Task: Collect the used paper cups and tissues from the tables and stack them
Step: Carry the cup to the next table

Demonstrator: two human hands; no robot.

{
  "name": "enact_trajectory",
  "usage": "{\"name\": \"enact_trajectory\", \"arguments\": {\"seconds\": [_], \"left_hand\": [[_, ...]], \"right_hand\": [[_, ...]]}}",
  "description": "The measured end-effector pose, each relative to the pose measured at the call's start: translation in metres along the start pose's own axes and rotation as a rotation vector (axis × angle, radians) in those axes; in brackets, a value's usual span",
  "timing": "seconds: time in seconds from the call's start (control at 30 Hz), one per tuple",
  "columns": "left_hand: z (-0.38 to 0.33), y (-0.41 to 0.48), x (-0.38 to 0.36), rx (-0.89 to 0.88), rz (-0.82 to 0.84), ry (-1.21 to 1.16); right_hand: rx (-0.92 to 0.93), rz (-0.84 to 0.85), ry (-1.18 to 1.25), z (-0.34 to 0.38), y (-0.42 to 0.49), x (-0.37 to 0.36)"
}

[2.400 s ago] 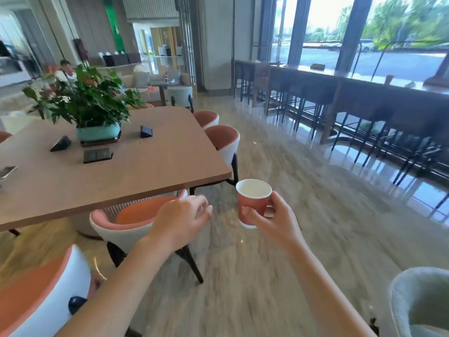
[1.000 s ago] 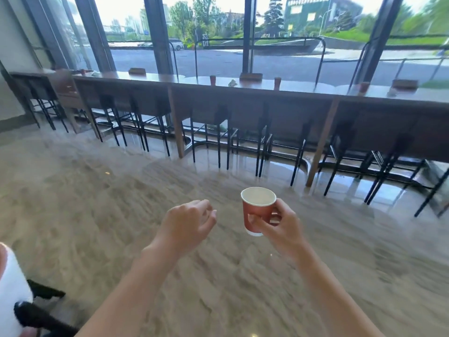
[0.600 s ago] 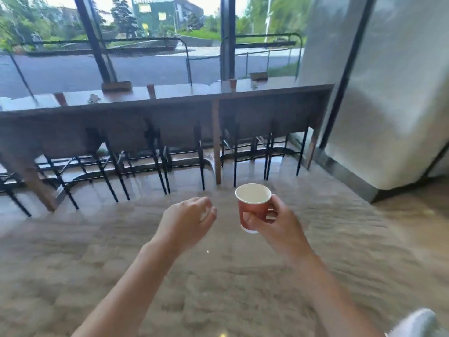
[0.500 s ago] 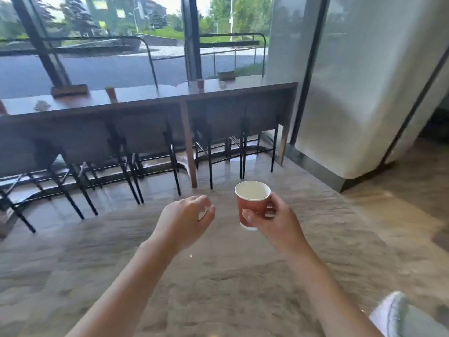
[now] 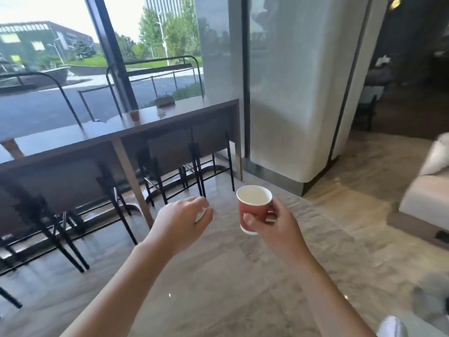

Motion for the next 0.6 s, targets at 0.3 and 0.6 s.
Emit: {"name": "enact_trajectory", "arguments": {"seconds": [0.3,0.6], "left_hand": [[-0.088,0.160,-0.108,-0.340,0.071,-0.251],[-0.225,0.286,-0.175,-0.762,0.156,-0.479]], "right_hand": [[-0.124,-0.404,-0.143,-0.055,0.083,0.103],[-0.214,-0.852,-0.256,-0.062,0.093,0.210]]}}
Point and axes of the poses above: each hand's wrist, its own y-axis towards the middle knuckle, its own x-axis out of the back of the hand, z = x × y, the point moved 3 cm from there along y, towards the middle knuckle, and after that the axes turned 4 degrees about -z, right-handed, at the moved point
